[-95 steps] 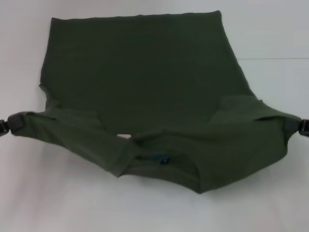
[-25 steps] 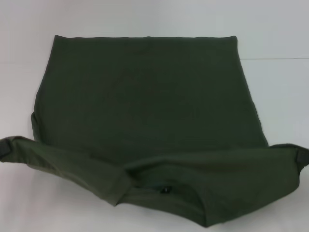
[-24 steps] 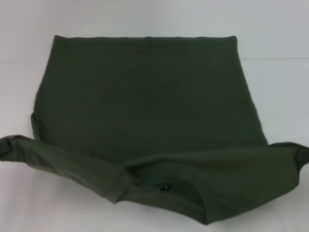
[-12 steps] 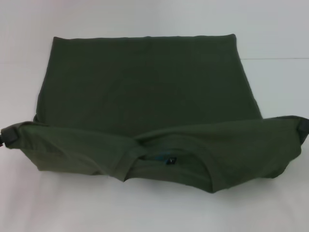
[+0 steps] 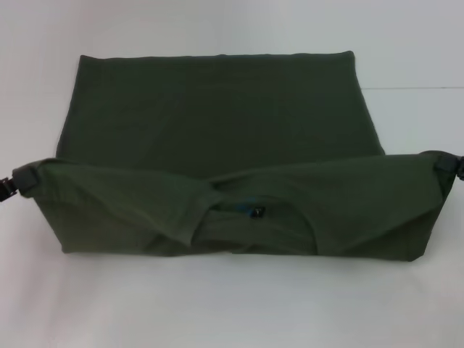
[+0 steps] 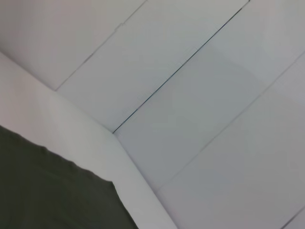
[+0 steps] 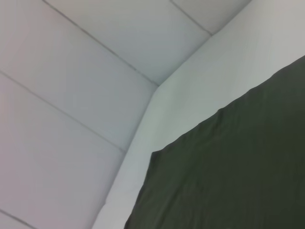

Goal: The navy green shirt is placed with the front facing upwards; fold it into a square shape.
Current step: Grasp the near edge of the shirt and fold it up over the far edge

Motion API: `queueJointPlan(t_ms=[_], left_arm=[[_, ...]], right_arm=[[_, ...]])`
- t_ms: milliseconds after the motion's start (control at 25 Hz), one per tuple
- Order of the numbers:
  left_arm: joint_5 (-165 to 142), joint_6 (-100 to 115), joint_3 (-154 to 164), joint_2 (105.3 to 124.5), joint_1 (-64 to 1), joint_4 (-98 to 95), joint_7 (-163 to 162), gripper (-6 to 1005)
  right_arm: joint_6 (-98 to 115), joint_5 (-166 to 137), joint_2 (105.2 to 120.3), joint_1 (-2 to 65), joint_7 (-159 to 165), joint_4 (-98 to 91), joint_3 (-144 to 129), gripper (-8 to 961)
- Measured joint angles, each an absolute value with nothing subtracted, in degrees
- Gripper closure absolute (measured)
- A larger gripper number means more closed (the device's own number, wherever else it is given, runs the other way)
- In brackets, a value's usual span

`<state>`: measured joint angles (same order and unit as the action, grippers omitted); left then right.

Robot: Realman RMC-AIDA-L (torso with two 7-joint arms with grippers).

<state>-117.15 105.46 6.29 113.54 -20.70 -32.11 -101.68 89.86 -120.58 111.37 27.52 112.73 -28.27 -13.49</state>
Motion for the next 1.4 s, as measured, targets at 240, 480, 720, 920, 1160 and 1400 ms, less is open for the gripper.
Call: queueJointPlan(t_ms=[240, 480, 720, 920, 1160, 1400], left_arm=[[-115.81, 101.27, 6.64, 114.37, -22.91, -30.74, -99.21, 945], [-115.67, 95.98, 6.61, 115.79, -25.41, -30.67, -97.47, 944], [-113.65, 92.06, 6.78, 116.58, -27.0, -30.67, -96.41, 944], [-112.32, 89.83, 6.95, 116.96, -27.91, -30.67, -95.33, 943], [-112.17, 86.74, 6.93, 117.96, -29.67, -30.61, -93.22, 943], [-111.39, 82.78, 6.87, 119.01, -31.42, -30.49, -91.22, 942]], right_arm=[[86.02, -119.31, 111.66, 28.46, 112.76, -27.42, -13.43, 940], [83.77, -118.34, 112.3, 29.06, 112.76, -27.42, -13.44, 940], [80.3, -118.29, 113.22, 29.79, 112.76, -27.42, -13.45, 939], [78.09, -117.77, 113.62, 30.46, 112.77, -27.37, -13.56, 939], [74.88, -117.67, 114.77, 32.21, 112.77, -27.27, -13.72, 939], [70.72, -117.67, 115.66, 34.36, 112.76, -26.56, -13.96, 940]])
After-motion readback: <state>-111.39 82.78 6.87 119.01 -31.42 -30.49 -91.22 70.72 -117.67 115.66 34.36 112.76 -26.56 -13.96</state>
